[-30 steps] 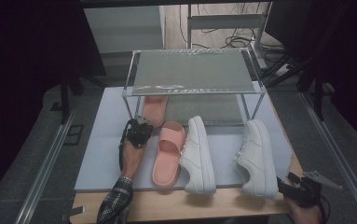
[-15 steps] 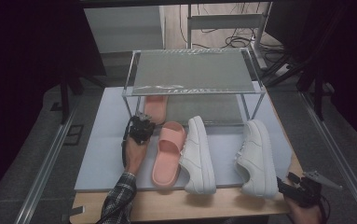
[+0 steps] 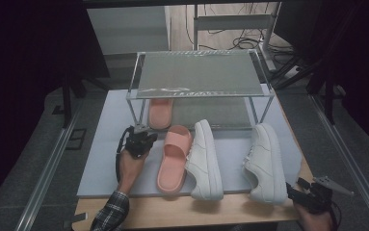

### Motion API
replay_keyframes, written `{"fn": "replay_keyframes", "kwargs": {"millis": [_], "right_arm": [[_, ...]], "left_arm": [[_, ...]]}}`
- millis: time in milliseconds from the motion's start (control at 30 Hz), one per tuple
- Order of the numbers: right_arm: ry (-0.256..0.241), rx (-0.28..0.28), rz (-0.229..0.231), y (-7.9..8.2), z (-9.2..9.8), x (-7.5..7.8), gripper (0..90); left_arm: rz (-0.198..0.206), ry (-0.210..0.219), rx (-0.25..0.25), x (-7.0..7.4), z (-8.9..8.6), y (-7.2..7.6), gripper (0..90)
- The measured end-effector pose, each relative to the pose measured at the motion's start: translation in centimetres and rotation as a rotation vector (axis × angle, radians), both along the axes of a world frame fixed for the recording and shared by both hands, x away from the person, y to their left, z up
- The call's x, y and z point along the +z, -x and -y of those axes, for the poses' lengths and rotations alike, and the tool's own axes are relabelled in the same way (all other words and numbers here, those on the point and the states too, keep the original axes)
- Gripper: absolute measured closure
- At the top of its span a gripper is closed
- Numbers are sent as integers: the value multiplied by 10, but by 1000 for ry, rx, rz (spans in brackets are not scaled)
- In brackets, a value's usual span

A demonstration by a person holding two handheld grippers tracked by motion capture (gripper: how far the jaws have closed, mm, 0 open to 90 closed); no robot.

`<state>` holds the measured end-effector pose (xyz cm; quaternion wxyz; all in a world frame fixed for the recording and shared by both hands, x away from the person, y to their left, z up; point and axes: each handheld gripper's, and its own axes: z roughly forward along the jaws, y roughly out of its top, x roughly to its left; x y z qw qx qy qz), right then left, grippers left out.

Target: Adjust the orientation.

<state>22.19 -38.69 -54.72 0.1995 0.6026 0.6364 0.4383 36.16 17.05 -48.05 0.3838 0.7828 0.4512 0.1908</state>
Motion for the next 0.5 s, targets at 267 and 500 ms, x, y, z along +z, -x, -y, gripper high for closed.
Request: {"fn": "replay_keyframes", "kwargs": {"millis": [267, 500], "right_arm": [[0, 0, 0, 0, 0, 0, 206], [0, -1, 0, 0, 0, 0, 206]], "left_arm": [[12, 46, -75, 9, 0, 36, 898], [7, 73, -139, 5, 16, 54, 896]]}}
